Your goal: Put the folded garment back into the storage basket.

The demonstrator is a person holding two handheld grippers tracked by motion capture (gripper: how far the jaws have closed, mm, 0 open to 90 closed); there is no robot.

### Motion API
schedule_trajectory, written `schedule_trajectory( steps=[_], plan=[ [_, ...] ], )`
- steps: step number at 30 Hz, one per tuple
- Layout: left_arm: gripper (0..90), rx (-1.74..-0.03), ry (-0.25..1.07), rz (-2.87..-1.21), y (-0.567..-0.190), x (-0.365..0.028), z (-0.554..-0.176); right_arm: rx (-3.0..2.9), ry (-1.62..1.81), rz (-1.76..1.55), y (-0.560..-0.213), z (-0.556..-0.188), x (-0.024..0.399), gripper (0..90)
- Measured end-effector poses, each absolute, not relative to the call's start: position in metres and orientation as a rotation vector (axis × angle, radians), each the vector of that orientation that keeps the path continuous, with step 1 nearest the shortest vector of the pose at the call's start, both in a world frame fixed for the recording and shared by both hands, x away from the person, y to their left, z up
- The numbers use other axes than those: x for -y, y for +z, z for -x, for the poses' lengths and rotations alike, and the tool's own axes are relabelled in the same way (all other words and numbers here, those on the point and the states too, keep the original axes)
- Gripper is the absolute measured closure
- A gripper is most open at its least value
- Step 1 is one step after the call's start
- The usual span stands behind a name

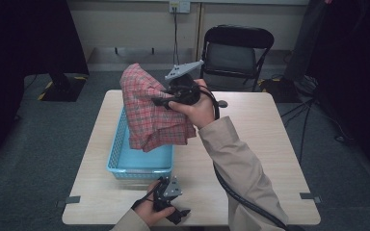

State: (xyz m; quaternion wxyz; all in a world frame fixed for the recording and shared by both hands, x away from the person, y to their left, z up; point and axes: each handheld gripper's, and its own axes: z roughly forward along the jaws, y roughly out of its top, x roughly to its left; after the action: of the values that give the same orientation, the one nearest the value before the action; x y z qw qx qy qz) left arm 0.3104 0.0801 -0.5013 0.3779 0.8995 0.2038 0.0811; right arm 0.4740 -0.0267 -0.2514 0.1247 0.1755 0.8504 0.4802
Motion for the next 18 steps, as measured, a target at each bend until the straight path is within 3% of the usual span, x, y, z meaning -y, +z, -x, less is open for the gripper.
schedule_trajectory(
  steps=[18],
  plan=[
    [0.0,-0.520,0.206,-2.302,-0.5013,-0.0798,-0.3109,-2.491,1.416,-0.501,-0.2586,-0.4817,0.0189,67.5]
  ],
)
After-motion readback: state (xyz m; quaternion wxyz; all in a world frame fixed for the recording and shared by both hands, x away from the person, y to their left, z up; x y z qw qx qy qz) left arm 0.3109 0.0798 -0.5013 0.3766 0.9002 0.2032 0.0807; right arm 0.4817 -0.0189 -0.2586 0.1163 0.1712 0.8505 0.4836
